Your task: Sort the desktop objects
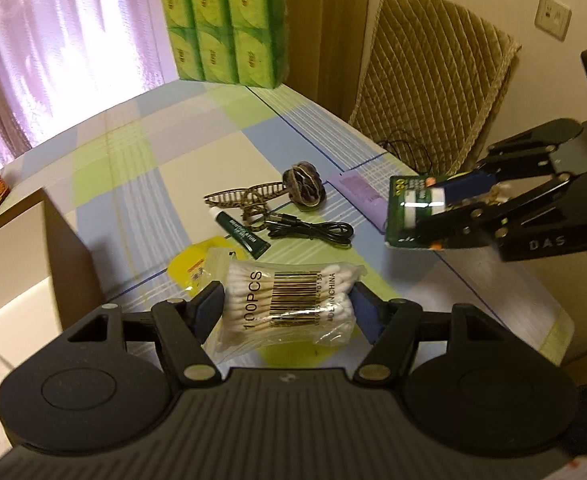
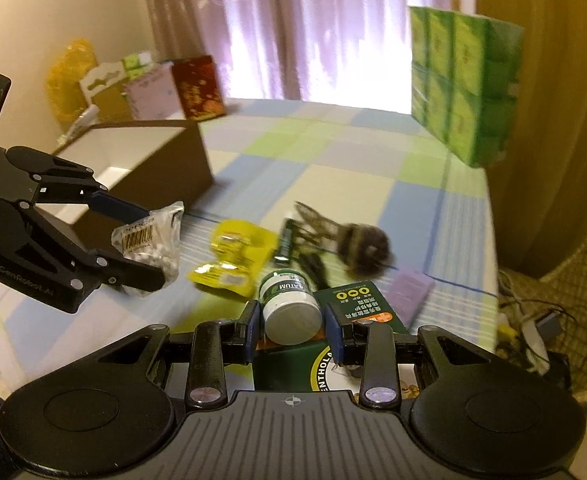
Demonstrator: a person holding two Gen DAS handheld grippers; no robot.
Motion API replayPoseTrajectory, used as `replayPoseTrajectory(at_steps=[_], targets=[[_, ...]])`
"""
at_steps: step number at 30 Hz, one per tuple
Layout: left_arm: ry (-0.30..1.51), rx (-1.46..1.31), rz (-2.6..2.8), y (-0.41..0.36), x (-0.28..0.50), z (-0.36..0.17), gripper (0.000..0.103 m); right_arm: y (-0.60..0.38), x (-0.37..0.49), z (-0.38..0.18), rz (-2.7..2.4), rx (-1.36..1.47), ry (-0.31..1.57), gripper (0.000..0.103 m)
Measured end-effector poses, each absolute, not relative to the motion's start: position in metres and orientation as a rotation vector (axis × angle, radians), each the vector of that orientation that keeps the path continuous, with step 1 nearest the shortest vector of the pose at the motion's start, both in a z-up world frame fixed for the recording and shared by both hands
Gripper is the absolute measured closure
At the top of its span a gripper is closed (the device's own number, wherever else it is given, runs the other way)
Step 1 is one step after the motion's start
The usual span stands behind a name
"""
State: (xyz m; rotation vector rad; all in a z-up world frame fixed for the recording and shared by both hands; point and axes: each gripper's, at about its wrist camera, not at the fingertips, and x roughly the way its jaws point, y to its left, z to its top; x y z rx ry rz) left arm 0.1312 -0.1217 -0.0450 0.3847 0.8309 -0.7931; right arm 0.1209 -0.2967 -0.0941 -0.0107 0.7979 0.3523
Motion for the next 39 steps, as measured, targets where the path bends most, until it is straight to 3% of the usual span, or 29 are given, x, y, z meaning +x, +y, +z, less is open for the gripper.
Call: replayPoseTrajectory(at_steps=[16, 39], targets=[[0.767, 0.276, -0.679, -0.011, 0.126, 0.000, 0.038, -0.199, 0.121, -0.063, 0.492, -0.006, 0.728, 0.072], [0.732, 0.247, -0.528, 0.153, 0.160, 0.008, 0.038, -0.032, 0.164, -0.057, 0.632, -0.055, 0.650, 0.071]])
